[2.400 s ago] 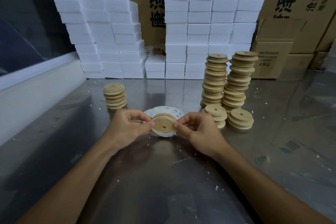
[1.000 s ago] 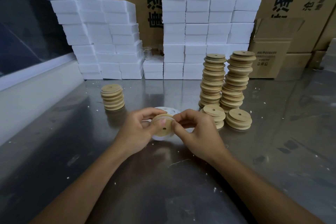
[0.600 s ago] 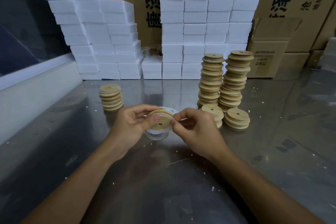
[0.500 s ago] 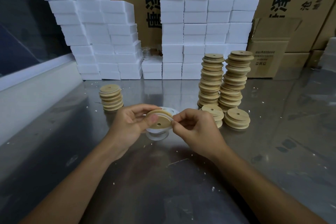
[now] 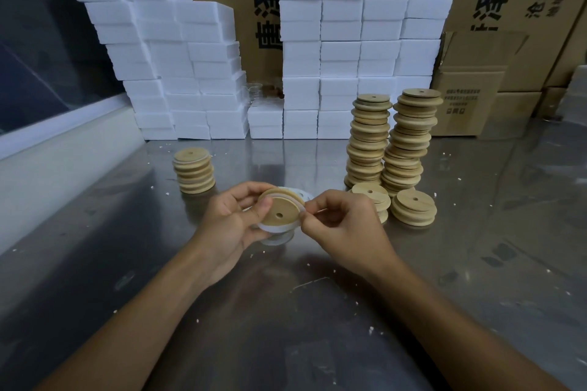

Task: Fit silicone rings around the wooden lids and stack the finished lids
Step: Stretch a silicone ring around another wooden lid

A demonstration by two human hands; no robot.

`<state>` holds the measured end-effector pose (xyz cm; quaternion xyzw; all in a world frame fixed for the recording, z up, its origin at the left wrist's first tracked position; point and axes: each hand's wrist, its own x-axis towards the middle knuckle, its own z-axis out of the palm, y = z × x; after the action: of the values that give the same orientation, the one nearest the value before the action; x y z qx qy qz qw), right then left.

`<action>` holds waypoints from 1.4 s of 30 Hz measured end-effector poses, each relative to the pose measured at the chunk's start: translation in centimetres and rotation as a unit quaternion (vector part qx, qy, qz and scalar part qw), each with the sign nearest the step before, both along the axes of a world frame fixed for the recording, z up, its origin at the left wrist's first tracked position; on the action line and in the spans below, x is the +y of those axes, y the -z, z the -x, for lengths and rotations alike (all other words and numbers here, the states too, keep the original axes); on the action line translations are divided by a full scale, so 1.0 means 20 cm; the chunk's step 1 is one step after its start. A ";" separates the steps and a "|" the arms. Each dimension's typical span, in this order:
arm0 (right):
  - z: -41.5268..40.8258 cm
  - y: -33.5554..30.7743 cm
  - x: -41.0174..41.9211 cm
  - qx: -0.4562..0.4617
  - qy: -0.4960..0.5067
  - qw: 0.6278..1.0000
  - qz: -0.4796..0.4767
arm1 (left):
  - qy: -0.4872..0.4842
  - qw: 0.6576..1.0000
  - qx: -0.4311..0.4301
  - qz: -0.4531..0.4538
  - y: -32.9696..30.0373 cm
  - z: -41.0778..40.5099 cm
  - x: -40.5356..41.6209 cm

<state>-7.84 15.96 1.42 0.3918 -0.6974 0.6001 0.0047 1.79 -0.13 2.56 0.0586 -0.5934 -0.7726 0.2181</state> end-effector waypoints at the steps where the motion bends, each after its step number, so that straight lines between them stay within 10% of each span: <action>1: 0.00 0.00 0.00 -0.005 0.003 1.000 0.002 | 0.003 1.000 0.001 -0.005 0.00 0.00 0.00; 4: -0.01 0.00 0.01 0.038 0.015 0.999 -0.009 | -0.019 0.994 -0.012 0.106 0.00 0.00 0.01; 9: -0.03 -0.03 0.02 0.215 0.019 0.973 -0.087 | -0.111 0.845 0.000 0.523 0.03 0.00 0.02; 42: -0.02 -0.04 0.01 0.251 0.043 0.964 -0.072 | -0.145 0.879 0.026 0.454 -0.02 -0.02 -0.03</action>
<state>-7.41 16.11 2.31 0.4990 -0.7312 0.4303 0.1768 2.15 -0.63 2.98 0.0180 -0.8580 -0.3795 0.3457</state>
